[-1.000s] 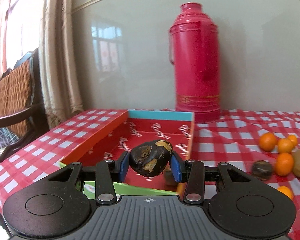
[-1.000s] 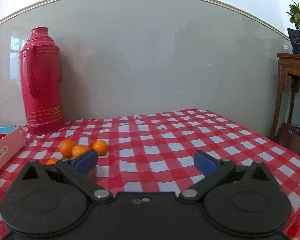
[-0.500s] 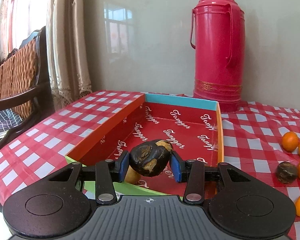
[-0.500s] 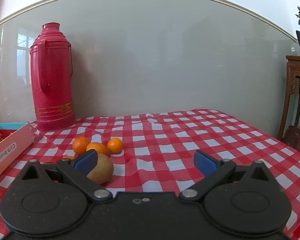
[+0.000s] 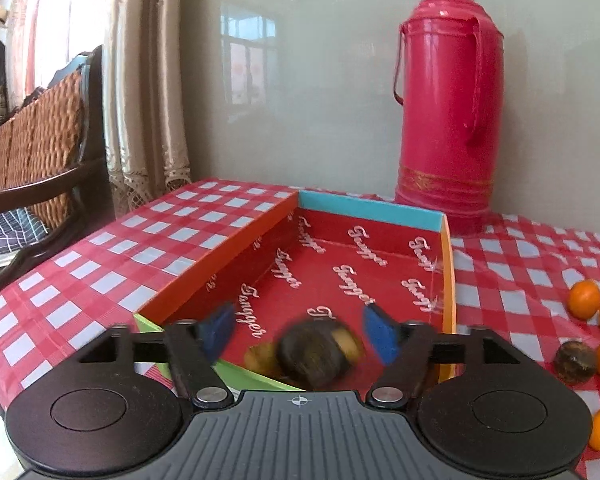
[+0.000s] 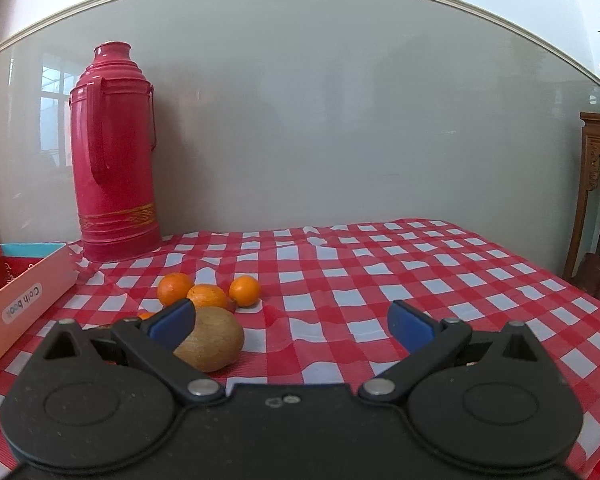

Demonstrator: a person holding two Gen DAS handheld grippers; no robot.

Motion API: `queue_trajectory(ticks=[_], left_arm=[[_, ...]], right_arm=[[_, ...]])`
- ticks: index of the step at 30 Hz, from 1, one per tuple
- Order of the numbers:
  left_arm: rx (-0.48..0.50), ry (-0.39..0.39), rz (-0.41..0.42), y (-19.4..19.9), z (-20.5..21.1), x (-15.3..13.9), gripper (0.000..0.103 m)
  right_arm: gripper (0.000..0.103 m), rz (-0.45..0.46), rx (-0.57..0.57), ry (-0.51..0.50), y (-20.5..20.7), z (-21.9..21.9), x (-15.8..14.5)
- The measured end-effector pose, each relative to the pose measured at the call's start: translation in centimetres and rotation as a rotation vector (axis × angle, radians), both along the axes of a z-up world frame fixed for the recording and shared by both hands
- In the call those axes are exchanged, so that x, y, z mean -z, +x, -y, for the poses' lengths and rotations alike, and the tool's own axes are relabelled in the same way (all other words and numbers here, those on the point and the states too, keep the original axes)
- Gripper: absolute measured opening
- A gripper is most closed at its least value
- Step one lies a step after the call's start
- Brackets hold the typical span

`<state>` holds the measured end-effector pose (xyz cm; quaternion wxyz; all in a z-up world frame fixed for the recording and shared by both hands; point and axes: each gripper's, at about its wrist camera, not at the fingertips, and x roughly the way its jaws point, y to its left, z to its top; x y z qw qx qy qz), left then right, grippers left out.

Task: Organize fruits
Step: 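Carry the chestnut in the left tool into the box and release, then move the right tool toward the tangerine beside the chestnut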

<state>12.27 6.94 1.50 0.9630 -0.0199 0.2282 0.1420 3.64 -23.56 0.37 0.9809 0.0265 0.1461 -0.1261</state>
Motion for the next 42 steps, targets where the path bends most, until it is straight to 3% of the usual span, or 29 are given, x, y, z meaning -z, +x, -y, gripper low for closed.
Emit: queue_trajectory(ticks=[3,10,22,33,39,42], left_arm=[[-0.026,-0.021,0.035,-0.6,-0.5,-0.4,0.098],[-0.113,-0.04,0.067,-1.3,-1.9,-0.6,0.103],[-0.152,0.012,0.109,-5.7,-4.1,-1.9,0.103],[-0.183,0.012,0.115,-10.7,-6.5,-2.0,0.103],[-0.208,0.026,0.118,-11.1,-7.3,-1.8,0.103],[-0.219,0.033,0.122,-11.3,-7.7,-1.8,0.103]], right_arm=[[0.097,-0.001,-0.002,0.002,0.0,0.0,0.0],[0.097,0.002,0.0,0.0,0.0,-0.1,-0.1],[0.097,0.019,-0.03,0.021,0.2,-0.8,-0.4],[0.097,-0.022,-0.197,0.002,0.9,-4.4,-0.1],[0.097,-0.053,-0.282,-0.028,1.1,-6.9,0.6],[0.092,-0.08,-0.32,-0.048,1.3,-8.1,1.0]])
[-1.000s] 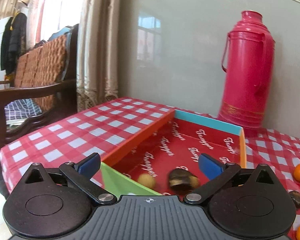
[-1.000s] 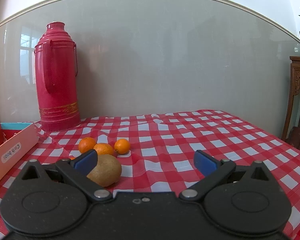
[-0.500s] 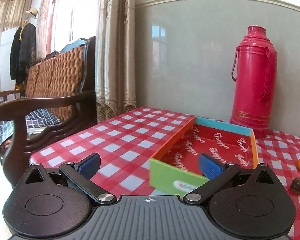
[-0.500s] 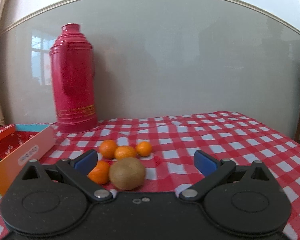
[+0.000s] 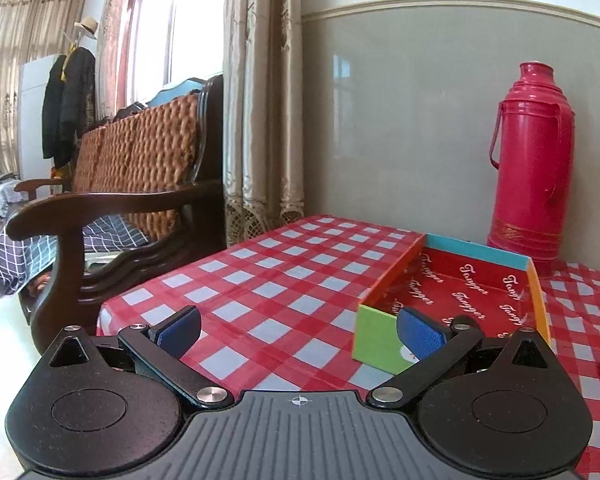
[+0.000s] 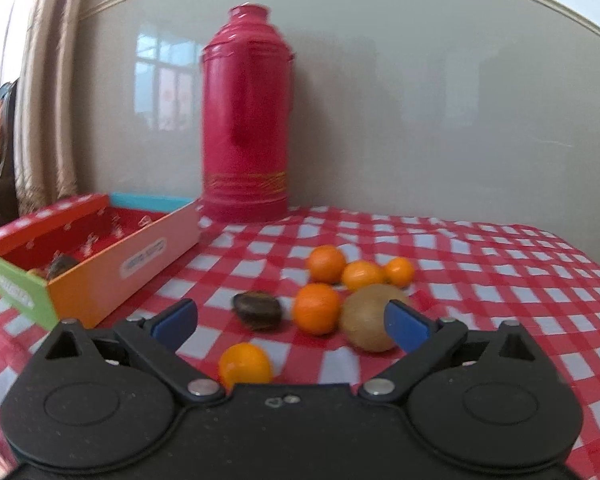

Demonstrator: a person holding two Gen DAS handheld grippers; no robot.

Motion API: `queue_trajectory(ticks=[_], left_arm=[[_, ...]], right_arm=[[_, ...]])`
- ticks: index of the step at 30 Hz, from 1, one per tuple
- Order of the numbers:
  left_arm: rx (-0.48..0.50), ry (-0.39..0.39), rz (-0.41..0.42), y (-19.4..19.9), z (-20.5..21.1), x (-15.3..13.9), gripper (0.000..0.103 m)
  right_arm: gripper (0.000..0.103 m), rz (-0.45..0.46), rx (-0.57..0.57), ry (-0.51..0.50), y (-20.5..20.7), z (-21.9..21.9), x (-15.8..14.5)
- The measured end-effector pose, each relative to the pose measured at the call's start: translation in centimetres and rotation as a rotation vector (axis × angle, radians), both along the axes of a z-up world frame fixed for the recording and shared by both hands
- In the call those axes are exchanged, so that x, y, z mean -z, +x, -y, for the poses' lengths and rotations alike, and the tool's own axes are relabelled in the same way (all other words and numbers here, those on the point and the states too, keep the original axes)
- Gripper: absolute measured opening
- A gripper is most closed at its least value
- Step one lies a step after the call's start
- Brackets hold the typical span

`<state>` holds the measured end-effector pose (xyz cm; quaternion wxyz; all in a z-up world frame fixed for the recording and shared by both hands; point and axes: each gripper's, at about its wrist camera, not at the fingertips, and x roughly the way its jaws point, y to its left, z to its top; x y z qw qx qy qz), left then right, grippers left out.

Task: Organize fruits
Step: 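Move the right tool toward the tangerine beside the chestnut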

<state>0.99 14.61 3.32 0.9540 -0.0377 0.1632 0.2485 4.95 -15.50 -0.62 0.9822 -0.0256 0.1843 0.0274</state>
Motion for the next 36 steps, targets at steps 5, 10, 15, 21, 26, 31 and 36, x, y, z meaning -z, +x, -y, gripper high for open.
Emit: queue_trajectory(ticks=[5,10,15,21,26,31,36], left_arm=[[-0.016,0.016,0.0,-0.5,-0.6,0.1,0.103],[-0.038,0.018,-0.004,-0.8,-1.6,0.2,0.103],[-0.059,-0.001,-0.007,-1.0,-2.6,0.2,0.103],[-0.069,-0.014,-0.009,-1.0,-3.0,0.4,0.103],[-0.067,-0.003,-0.007,-1.1,-2.8,0.4,0.103],[-0.081,0.016,-0.007,-1.4,-3.0,0.5,0.103],[-0.105,0.02,-0.011,-2.0,-4.1,0.6,0.103]], right_arm=[[0.063,-0.06,-0.041,0.003,0.7,-1.0,0.5],[0.044,-0.11,-0.052,0.028,1.3,-1.2,1.1],[0.037,-0.145,-0.051,0.017,1.7,-1.7,1.7],[0.024,-0.157,-0.056,0.022,1.7,-1.7,2.0],[0.024,-0.13,-0.052,0.039,1.6,-1.5,1.6],[0.024,-0.085,-0.07,0.06,1.4,-2.0,1.0],[0.024,-0.016,-0.122,0.079,1.4,-3.5,0.0]])
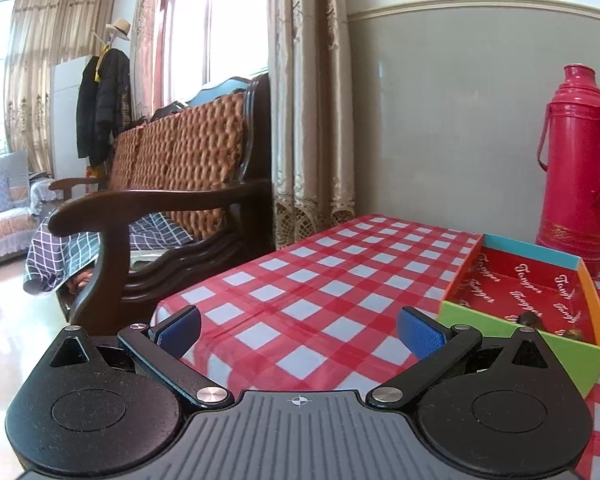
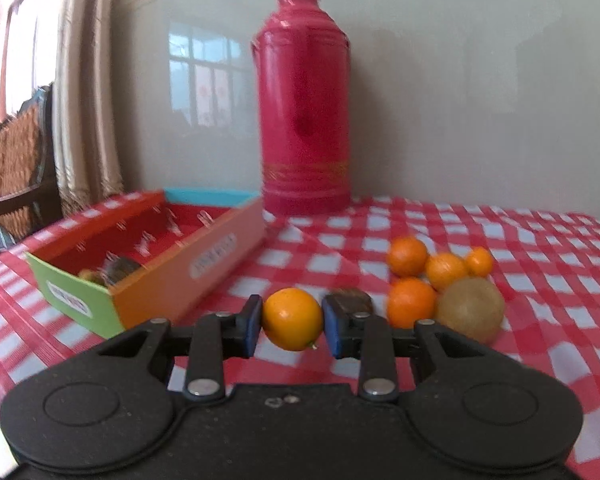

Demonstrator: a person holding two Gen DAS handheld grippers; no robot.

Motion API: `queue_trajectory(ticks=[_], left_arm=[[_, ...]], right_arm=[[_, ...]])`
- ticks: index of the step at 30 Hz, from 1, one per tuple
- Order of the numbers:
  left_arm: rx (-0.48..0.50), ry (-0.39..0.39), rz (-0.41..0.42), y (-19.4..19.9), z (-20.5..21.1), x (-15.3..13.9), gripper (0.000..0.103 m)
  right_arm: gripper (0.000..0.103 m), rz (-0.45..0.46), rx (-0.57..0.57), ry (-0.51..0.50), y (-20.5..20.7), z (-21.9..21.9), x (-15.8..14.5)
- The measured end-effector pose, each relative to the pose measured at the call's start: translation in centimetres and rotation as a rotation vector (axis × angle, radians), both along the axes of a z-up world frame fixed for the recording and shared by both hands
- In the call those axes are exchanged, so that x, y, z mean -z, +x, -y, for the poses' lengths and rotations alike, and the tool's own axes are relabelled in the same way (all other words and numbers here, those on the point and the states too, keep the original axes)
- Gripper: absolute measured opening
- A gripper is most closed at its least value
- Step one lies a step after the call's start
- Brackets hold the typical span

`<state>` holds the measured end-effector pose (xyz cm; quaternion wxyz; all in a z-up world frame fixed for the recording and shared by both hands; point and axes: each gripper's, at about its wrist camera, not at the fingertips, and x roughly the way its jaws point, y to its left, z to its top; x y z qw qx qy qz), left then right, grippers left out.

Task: Organize fruits
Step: 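Move the right tool toward the tangerine beside the chestnut, then carry the tangerine in the right tool into the box and release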

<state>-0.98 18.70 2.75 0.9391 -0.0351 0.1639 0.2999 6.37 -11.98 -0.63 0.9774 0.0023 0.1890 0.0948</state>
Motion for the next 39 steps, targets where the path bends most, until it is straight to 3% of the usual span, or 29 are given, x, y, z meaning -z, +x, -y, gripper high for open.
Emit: queue_trajectory(ticks=[5,13,21,29,36,39], left_arm=[[-0.04,-0.006,-0.01,-0.8,-1.7,0.3,0.103],[-0.113,0.028,-0.036,-2.0,-4.1,1.0,0.103],[-0.153,0.039,-0.053,-2.6,-5.5,1.4,0.103],[-0.155,0.049,-0.057,-2.7,-5.9,1.6,0.103],[-0.14,0.069,-0.059,-2.5,-5.2,1.6,0.103],[-0.134,0.074,-0.058,-2.5,-5.0,1.5,0.103]], right_arm=[[0.024,0.072,-0.063,0.038,0.1,-2.0,-0.9],[0.024,0.103,-0.16,0.066,0.9,-5.7,-1.1],[0.024,0.077,-0.235,0.061,1.7,-8.4,-0.7],[0.025,0.065,-0.24,0.042,2.3,-9.7,-0.1],[0.031,0.069,-0.253,0.05,2.2,-9.6,0.0],[0.04,0.072,-0.263,0.07,2.1,-9.4,0.0]])
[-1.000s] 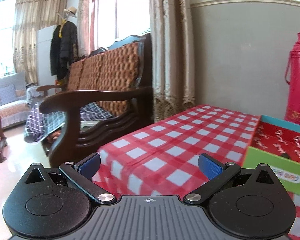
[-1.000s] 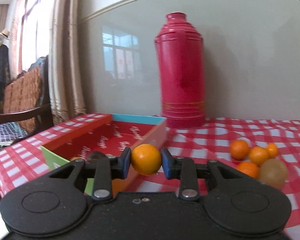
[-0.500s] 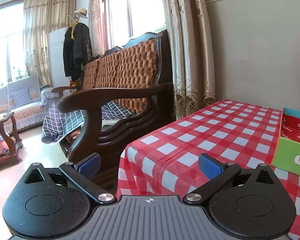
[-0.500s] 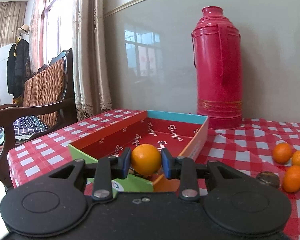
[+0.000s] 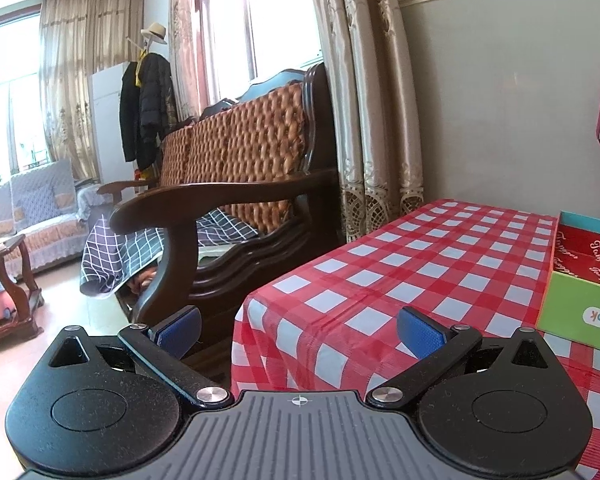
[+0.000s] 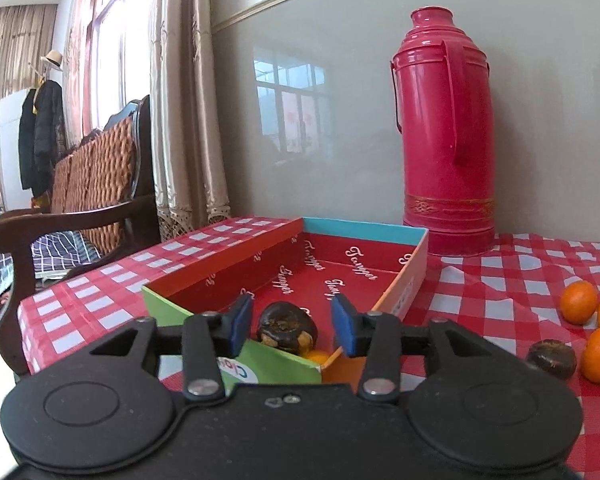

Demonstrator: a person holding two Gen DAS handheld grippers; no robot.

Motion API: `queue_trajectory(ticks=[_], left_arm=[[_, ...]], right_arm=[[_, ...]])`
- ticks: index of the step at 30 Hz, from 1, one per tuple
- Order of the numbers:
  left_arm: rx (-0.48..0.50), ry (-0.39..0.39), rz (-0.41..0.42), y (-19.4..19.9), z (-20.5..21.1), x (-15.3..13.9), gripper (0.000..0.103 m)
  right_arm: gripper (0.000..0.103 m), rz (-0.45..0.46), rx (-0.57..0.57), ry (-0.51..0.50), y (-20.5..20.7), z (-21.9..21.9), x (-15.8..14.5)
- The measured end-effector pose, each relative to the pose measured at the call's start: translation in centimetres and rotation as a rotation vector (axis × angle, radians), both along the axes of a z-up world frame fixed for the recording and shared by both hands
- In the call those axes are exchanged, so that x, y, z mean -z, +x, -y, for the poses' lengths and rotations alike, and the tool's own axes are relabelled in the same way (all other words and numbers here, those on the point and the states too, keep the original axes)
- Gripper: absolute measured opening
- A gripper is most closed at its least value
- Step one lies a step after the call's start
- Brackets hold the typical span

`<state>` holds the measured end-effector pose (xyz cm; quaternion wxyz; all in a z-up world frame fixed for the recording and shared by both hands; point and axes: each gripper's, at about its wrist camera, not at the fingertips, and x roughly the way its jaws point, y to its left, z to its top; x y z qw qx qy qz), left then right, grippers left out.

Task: Organize fruits
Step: 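Carry the tangerine in the right tool into the box and release, then reach the left tool to the dark chestnut and close on it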

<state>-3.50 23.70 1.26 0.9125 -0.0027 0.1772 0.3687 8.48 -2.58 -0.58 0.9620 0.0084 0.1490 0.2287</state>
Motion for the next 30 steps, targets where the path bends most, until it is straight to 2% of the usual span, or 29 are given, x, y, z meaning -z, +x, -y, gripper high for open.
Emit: queue_trajectory(ticks=[1,2,4,6,8,9,15,19,30], left_arm=[[0.001,-0.001,0.0,-0.1,0.0,0.0,0.103],[0.001,-0.003,0.001,-0.1,0.0,0.0,0.103],[0.0,-0.006,0.0,0.0,0.1,0.0,0.103],[0.0,-0.008,0.0,0.1,0.2,-0.1,0.103],[0.002,-0.008,-0.002,0.2,0.4,-0.1,0.103],[0.004,-0.006,-0.003,0.2,0.5,-0.1,0.103],[0.033,0.003,-0.001,0.6,1.7,-0.4,0.103],[0.073,0.02,0.007,0.9,3.3,-0.7,0.103],[0.294,0.108,0.007,2.8,11.3,-1.5,0.103]], right_arm=[[0.049,0.006,-0.003,0.0,-0.1,0.0,0.0],[0.062,0.019,-0.004,-0.002,-0.4,-0.1,-0.1],[0.079,0.057,0.003,-0.004,-1.0,-0.1,-0.3],[0.08,0.089,0.002,-0.005,-1.5,0.0,-0.6],[0.093,0.113,0.01,-0.008,-1.8,0.2,-0.8],[0.095,0.127,0.021,-0.008,-2.0,0.3,-0.9],[0.097,0.154,0.076,-0.035,-2.4,1.3,-1.5],[0.097,0.145,0.184,-0.051,-2.6,2.9,-1.7],[0.097,0.086,0.683,-0.017,-2.5,12.0,-2.8]])
